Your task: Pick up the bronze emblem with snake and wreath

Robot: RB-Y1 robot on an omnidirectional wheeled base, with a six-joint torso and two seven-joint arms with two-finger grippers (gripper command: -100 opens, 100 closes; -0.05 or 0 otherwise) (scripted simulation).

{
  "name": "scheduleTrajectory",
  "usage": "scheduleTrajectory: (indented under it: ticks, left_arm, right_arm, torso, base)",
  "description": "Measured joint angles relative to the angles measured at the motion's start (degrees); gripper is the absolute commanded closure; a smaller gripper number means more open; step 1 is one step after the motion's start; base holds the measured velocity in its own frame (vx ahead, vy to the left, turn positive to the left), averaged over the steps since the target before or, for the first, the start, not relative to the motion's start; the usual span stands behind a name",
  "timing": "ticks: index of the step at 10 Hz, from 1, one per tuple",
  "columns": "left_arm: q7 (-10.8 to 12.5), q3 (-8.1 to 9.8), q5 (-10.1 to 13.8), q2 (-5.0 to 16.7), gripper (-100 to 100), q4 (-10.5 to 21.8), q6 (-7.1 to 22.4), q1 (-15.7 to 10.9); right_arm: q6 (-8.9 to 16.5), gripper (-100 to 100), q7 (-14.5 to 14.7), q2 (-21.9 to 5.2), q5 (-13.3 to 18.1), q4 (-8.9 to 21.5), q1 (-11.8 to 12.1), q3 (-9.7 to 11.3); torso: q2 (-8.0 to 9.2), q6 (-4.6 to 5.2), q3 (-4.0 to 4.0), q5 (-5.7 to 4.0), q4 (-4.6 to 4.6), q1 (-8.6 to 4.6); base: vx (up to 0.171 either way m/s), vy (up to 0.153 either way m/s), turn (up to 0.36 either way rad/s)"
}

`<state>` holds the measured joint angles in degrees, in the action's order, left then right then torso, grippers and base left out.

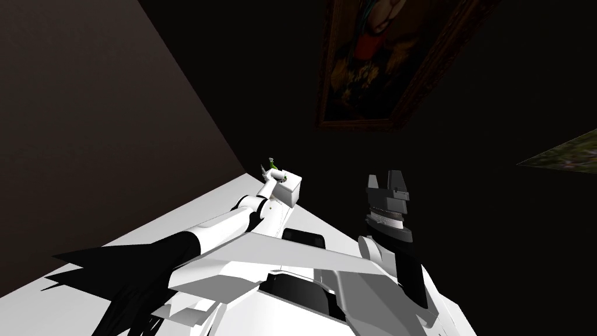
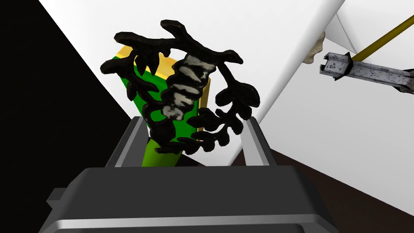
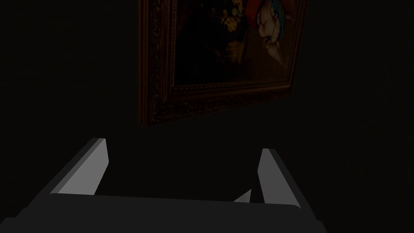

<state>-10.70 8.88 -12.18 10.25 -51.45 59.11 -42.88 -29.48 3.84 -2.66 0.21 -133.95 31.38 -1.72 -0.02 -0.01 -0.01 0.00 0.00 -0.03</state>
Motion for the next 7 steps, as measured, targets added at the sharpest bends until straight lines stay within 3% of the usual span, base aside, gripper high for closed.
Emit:
scheduleTrajectory:
  ticks: [2, 5, 7]
  left_arm:
    - [-0.94, -1.09, -0.01, -1.66, 100, -3.44, 1.58, 1.04]
    - [-2.64, -3.10, 0.15, -4.48, 100, -5.81, 3.48, 0.67]
    - [-3.62, -3.83, 0.40, -5.44, 100, -7.39, 4.57, 0.67]
  right_arm:
    - [0.00, 0, 0.00, 0.00, 0.00, 0.00, 0.01, 0.00]
    - [0.00, 0, 0.00, 0.00, 0.00, 0.00, 0.01, 0.00]
    - [0.00, 0, 0.00, 0.00, 0.00, 0.00, 0.00, 0.00]
  torso:
    - [-0.07, -0.11, -0.04, -0.01, -0.02, -0.04]
    - [-0.15, 0.00, -0.08, -0.03, -0.02, -0.14]
    - [-0.09, 0.06, -0.05, -0.03, -0.02, -0.11]
  base:
    - [0.051, -0.034, 0.354]
    - [0.039, -0.033, 0.218]
    - [0.014, -0.015, 0.021]
